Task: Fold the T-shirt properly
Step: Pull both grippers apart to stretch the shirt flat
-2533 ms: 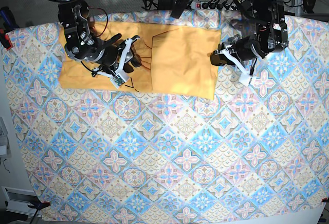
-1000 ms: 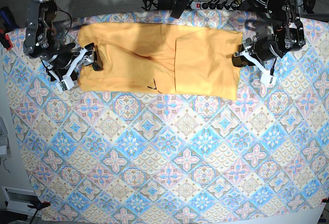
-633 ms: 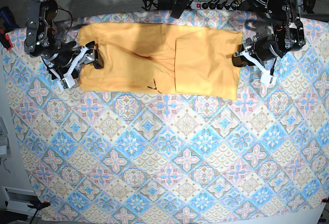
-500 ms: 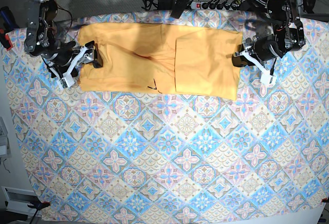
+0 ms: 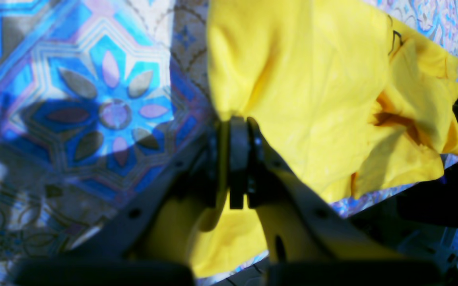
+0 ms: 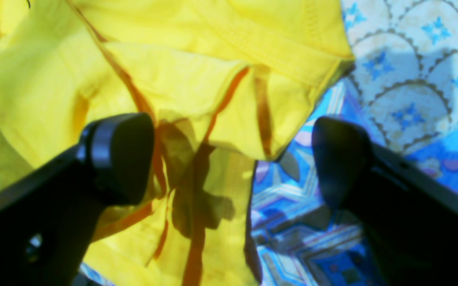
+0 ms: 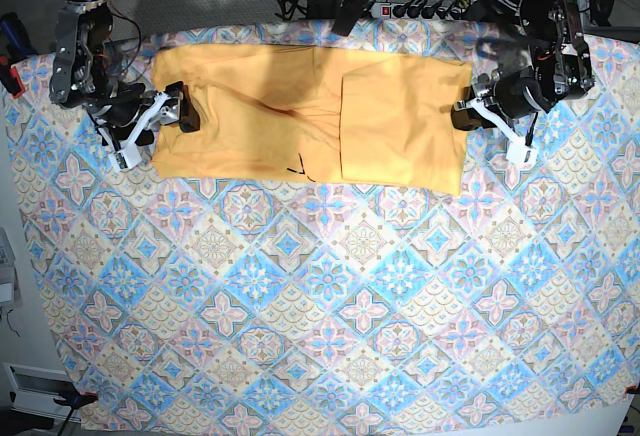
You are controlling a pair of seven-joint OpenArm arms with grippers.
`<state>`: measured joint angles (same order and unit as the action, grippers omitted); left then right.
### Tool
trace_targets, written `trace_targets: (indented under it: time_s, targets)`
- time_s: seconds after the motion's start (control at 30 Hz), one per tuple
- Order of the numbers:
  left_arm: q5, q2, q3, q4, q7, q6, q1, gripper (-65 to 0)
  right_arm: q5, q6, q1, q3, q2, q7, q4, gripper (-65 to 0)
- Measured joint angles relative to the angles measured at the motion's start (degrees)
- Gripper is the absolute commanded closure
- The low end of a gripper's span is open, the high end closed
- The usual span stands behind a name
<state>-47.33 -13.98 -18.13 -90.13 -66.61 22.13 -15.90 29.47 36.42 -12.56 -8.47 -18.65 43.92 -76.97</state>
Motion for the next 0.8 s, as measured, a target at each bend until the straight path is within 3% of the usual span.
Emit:
trace_targets:
  time_s: [0.13, 0.2, 0.4, 0.63, 0.8]
  targets:
    - [0.0, 0.0, 0.0, 0.0, 0.0, 0.0, 0.0, 0.0, -0.3, -0.7, 0.0, 1.9, 0.6, -0.7, -0.2, -59.4]
    - [0.2, 0.0, 0.0, 0.0, 0.0, 0.0, 0.0, 0.0, -0.4, -0.7, 0.3, 3.6, 0.5, -0.8, -0.3, -56.1]
    - [0.2, 0.0, 0.0, 0.0, 0.1, 0.0, 0.0, 0.0, 0.0, -0.6, 0.3, 6.8, 1.7, -1.7, -0.3, -39.1]
    - [0.2, 0.0, 0.0, 0.0, 0.2, 0.0, 0.0, 0.0, 0.6, -0.6, 0.2, 7.3, 2.4, -1.2, 0.0, -23.8]
    - [0.2, 0.0, 0.0, 0.0, 0.2, 0.0, 0.0, 0.0, 1.0, -0.5, 0.3, 7.2, 2.3, -1.2, 1.3, -6.3]
